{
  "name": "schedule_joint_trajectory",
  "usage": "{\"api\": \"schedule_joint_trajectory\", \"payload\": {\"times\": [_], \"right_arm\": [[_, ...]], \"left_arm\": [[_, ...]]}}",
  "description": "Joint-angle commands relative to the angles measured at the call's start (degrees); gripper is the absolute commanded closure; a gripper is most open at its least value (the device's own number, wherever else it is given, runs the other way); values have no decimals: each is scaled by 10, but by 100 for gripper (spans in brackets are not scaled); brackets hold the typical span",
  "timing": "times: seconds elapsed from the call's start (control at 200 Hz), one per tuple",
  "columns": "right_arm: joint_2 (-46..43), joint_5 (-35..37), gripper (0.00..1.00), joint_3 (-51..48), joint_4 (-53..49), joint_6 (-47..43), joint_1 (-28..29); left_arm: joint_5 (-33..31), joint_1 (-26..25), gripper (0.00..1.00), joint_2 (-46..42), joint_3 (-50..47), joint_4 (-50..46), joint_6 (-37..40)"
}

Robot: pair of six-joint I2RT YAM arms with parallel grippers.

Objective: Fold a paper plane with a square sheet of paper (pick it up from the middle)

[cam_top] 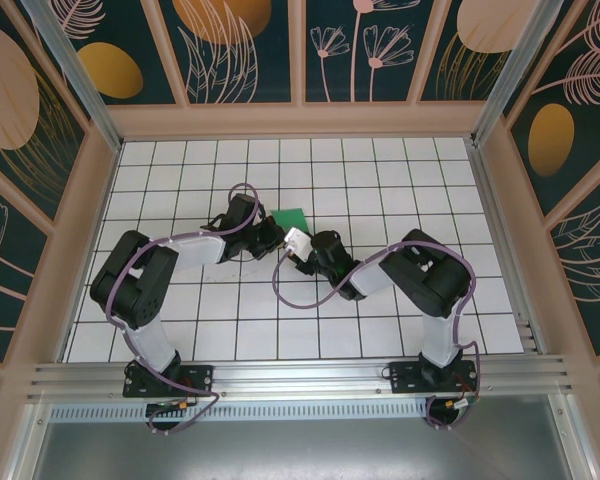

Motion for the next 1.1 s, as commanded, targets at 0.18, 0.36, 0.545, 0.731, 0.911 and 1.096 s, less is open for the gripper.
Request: {"api": "schedule_joint_trajectory", "payload": {"times": [0.18, 0.36, 0.545, 0.731, 0.911, 1.096], "right_arm": [[1, 8, 84, 11, 8, -5, 6], [-10, -13, 91, 9, -17, 14, 5], [-23, -55, 94, 10, -44, 72, 1], [-20, -97, 95, 30, -77, 152, -9], [-15, -117, 99, 47, -101, 250, -28], [-12, -158, 100, 58, -115, 332, -53]], "left_arm": [[19, -1, 96, -26, -14, 6, -1], [-4, 14, 76, -55, -9, -8, 8], [-20, 51, 55, -87, -19, -12, 11], [-48, 66, 49, -110, -41, -11, 16], [-60, 68, 47, -115, -71, 13, 11], [-68, 68, 46, -120, -101, 48, 6]]}}
